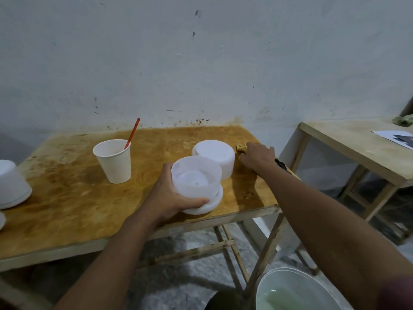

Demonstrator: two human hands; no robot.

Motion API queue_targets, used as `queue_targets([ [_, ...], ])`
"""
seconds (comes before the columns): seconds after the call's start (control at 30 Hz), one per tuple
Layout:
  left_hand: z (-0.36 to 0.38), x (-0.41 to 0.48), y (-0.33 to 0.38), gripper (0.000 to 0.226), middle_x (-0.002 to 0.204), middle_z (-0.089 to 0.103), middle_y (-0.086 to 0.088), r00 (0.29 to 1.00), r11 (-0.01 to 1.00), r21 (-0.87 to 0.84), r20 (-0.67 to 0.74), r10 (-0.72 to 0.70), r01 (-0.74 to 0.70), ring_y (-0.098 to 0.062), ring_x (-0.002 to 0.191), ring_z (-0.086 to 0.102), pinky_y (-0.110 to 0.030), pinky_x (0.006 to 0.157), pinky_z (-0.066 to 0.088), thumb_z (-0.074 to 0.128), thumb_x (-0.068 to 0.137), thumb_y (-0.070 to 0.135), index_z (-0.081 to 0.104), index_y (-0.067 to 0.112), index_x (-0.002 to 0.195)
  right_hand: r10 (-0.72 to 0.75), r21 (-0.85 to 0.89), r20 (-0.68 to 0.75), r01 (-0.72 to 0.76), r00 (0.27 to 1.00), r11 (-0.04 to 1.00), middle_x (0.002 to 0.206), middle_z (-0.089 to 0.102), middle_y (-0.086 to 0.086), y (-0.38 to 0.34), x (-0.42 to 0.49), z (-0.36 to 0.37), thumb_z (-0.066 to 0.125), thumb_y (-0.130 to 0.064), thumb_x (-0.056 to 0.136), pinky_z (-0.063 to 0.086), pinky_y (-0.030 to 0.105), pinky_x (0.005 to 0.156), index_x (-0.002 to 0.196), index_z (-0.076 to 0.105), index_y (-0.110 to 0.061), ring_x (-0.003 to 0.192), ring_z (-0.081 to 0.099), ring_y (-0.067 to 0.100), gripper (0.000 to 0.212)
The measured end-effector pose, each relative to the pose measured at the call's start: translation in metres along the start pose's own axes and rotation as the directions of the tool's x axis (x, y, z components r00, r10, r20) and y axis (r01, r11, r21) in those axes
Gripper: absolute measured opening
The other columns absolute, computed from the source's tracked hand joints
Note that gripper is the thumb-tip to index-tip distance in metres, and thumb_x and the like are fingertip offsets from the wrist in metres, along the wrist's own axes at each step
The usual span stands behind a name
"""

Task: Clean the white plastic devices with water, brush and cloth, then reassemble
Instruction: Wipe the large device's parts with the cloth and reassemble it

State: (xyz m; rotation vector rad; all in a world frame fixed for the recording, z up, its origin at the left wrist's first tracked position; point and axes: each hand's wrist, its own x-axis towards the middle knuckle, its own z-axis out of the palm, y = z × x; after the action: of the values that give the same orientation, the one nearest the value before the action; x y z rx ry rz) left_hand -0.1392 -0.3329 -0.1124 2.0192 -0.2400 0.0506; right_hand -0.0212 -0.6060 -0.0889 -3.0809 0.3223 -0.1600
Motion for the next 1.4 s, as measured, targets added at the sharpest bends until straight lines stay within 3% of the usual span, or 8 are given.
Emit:
queue_targets([
  [0.17,0.0,-0.002,-0.005,0.108,0.114,0.042,0.029,1.0,1.0,0.031,0.01,-0.003,0.003,0.003,0.105,0.046,-0.021,0.076,0.043,0.096,0.044,0.048,0.026,0.044,0.127,0.004,-0.048,-0.01,-0.005,1.0,0.999,0.093,0.061,0.005,0.0,0.021,0.011,0.04,-0.01,0.094,0.022,0.054,0.115,0.111,0.053,-0.014,0.096,0.059,0.029,0.021],
  [0.37,0.0,-0.001,-0.007,0.108,0.115,0.041,0.03,1.0,0.999,0.027,0.014,0.02,-0.02,0.007,0.106,0.045,-0.016,0.075,0.041,0.096,0.047,0.045,0.026,0.044,0.128,0.052,0.241,-0.209,0.0,0.977,0.971,0.112,0.064,0.012,0.009,0.035,0.009,0.042,-0.008,0.095,0.047,0.04,0.08,0.12,0.059,-0.012,0.098,0.06,0.033,0.03],
  [0.57,0.001,-0.001,-0.01,0.11,0.118,0.042,0.03,1.0,1.0,0.0,0.014,0.027,-0.027,0.005,0.109,0.045,-0.02,0.08,0.044,0.097,0.045,0.046,0.026,0.047,0.129,0.136,0.598,-0.366,0.121,0.921,0.792,0.115,0.064,0.008,0.004,0.037,-0.002,0.047,-0.022,0.101,0.052,0.038,0.077,0.132,0.051,-0.018,0.096,0.062,0.027,0.032],
  [0.8,0.001,0.003,-0.01,0.12,0.126,0.046,0.025,0.998,0.999,-0.039,0.052,0.03,-0.028,0.0,0.116,0.047,-0.032,0.096,0.047,0.094,0.032,0.061,0.03,0.048,0.133,0.011,0.68,-0.531,0.418,0.847,0.602,0.098,0.062,0.0,-0.012,-0.019,-0.037,0.047,-0.023,0.099,0.047,0.035,0.06,0.135,0.047,-0.025,0.074,0.058,0.019,0.036],
  [0.93,0.001,0.0,-0.01,0.119,0.129,0.047,0.022,0.998,0.999,-0.031,0.034,0.043,-0.042,-0.001,0.117,0.048,-0.038,0.098,0.051,0.093,0.034,0.063,0.032,0.045,0.135,-0.233,0.595,-0.542,0.565,0.807,0.572,0.091,0.065,-0.001,-0.02,-0.074,-0.059,0.055,-0.02,0.096,0.045,0.032,0.057,0.127,0.057,-0.023,0.065,0.055,0.013,0.031],
  [1.1,-0.009,-0.01,-0.008,0.116,0.129,0.049,0.018,0.993,0.993,0.003,-0.013,0.118,-0.118,-0.003,0.117,0.051,-0.039,0.095,0.052,0.092,0.038,0.059,0.034,0.042,0.137,-0.626,0.345,-0.4,0.743,0.669,0.573,0.107,0.065,-0.012,-0.035,-0.125,-0.069,0.062,-0.02,0.094,0.045,0.016,0.073,0.126,0.063,-0.024,0.086,0.056,0.002,0.032],
  [1.2,-0.02,-0.017,-0.011,0.112,0.126,0.052,0.017,0.988,0.989,0.038,-0.037,0.147,-0.146,-0.005,0.114,0.054,-0.042,0.089,0.056,0.094,0.04,0.054,0.035,0.045,0.135,-0.693,0.204,-0.299,0.753,0.657,0.626,0.103,0.067,-0.002,-0.051,-0.139,-0.07,0.058,-0.026,0.096,0.052,0.035,0.071,0.128,0.062,-0.031,0.088,0.061,0.016,0.033],
  [1.4,-0.028,-0.033,-0.015,0.122,0.133,0.048,0.012,0.978,0.978,0.128,-0.104,0.18,-0.166,-0.011,0.121,0.049,-0.043,0.094,0.053,0.093,0.038,0.057,0.029,0.043,0.141,-0.712,-0.062,-0.14,0.711,0.688,0.7,0.111,0.065,0.003,-0.104,-0.147,-0.059,0.048,-0.014,0.096,0.05,0.035,0.066,0.123,0.063,-0.022,0.094,0.062,0.024,0.032],
])
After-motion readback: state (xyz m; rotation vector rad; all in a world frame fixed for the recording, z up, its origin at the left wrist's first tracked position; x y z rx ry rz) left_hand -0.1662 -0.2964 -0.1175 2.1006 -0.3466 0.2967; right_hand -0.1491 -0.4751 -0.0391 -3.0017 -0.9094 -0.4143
